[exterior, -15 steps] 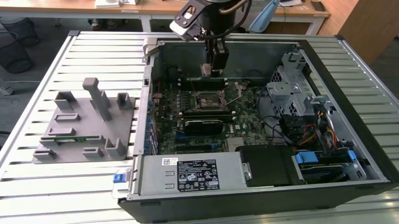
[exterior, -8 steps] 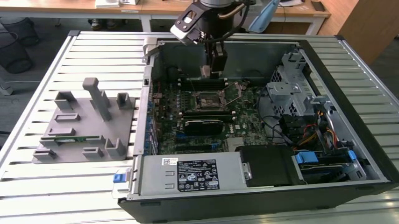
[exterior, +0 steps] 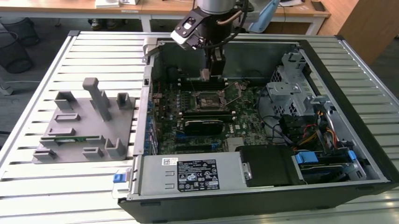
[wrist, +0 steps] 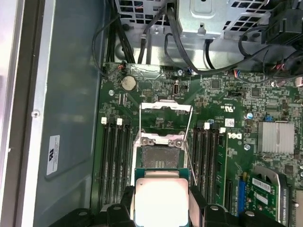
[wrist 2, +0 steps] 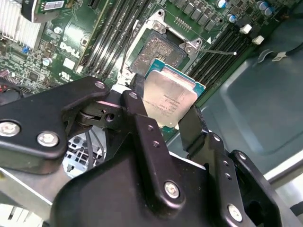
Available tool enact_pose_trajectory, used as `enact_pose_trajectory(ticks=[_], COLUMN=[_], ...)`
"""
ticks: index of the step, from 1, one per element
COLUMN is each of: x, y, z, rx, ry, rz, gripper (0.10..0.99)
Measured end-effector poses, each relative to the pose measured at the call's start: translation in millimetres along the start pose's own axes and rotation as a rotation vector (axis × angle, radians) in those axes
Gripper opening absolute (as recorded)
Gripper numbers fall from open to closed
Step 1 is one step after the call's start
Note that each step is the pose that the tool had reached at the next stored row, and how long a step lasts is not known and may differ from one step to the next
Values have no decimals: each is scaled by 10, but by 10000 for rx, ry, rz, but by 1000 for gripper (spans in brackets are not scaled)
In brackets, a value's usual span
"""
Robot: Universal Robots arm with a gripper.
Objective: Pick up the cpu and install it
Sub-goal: 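Place the cpu into insertion slot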
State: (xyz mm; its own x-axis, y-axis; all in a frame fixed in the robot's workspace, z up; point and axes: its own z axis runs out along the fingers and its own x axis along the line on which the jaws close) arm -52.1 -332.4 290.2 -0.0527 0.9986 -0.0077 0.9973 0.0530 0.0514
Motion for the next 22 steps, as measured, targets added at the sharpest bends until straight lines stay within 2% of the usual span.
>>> enact_pose_trajectory(ticks=[10,22], x=[5,6], y=[-7,-2], z=[179,303], rx=[0,-1], ry=[0,-10], rz=[3,4], gripper=[537,537])
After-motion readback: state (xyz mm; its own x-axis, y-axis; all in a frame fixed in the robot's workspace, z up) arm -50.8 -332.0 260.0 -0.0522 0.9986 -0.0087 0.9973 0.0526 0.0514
